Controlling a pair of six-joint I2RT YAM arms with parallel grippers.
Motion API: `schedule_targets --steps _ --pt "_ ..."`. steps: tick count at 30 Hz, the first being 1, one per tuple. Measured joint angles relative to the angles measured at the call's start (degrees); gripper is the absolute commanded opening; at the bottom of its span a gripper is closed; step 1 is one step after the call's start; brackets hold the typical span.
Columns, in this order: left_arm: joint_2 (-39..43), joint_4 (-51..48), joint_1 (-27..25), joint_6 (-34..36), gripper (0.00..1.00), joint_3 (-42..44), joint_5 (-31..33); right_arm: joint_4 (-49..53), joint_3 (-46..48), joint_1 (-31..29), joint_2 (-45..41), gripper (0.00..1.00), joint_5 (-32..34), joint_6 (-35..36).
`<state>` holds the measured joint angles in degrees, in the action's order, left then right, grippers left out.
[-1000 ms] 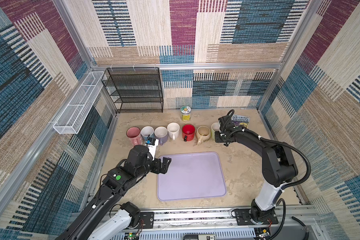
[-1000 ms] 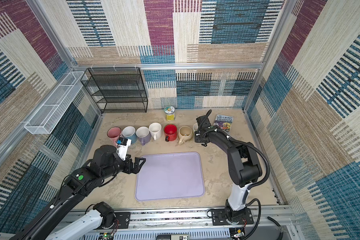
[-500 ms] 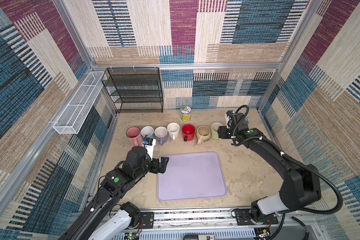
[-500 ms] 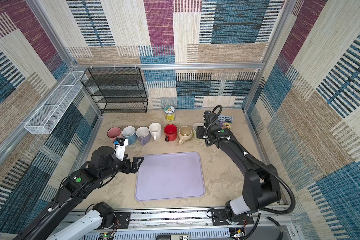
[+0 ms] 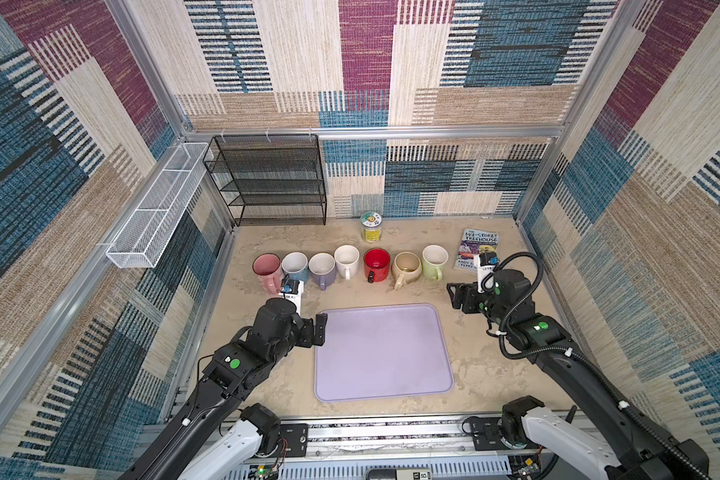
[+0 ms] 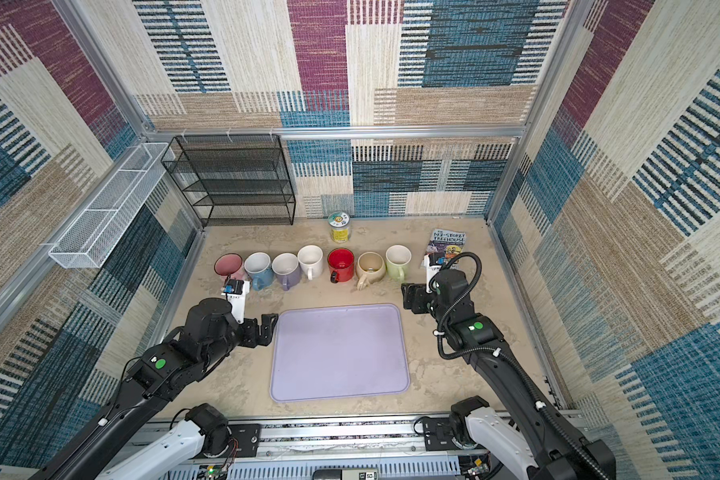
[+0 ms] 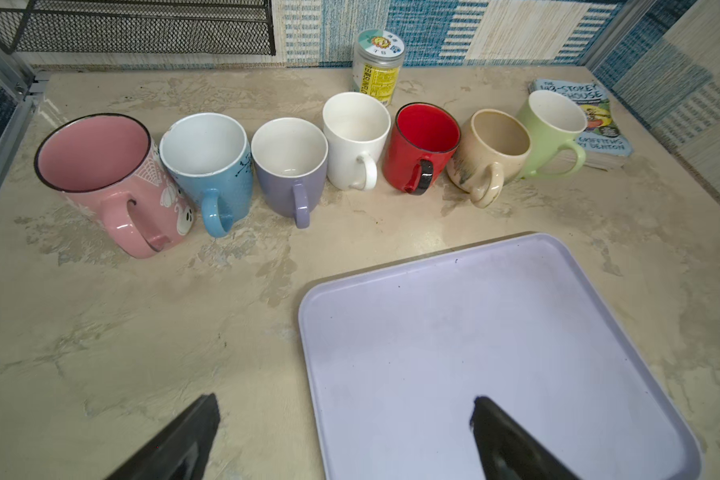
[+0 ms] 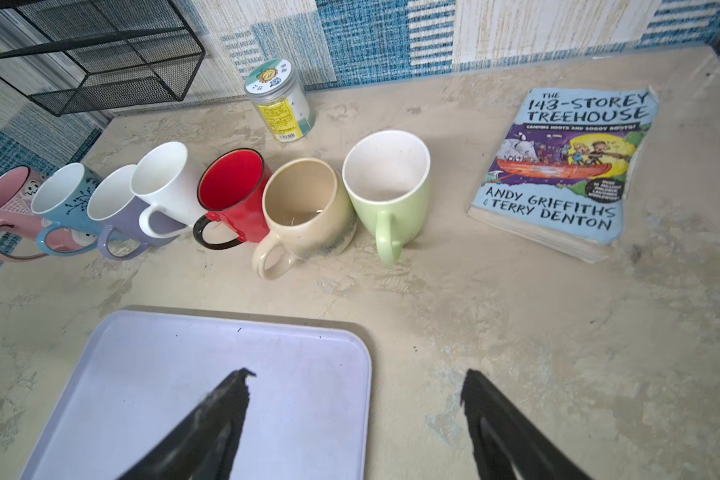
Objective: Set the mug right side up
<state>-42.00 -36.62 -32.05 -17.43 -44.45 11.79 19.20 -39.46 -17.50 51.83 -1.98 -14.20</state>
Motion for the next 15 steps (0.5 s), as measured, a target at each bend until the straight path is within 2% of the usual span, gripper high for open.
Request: schedule_targets --steps 4,11,15 --pt "-2.2 0.0 0.0 -0.3 1.0 1.2 0.7 -5.0 6.1 0.0 -0.3 1.0 -1.0 -2.3" --pt "-8.4 4.1 1.7 0.9 1.0 1.7 5.1 -16.0 9.5 0.0 9.1 1.0 2.2 -3.7" --pt "-12.3 11.1 7.1 2.4 1.0 4.5 6.2 -24.4 9.6 0.0 14.7 1.0 6.3 -2.9"
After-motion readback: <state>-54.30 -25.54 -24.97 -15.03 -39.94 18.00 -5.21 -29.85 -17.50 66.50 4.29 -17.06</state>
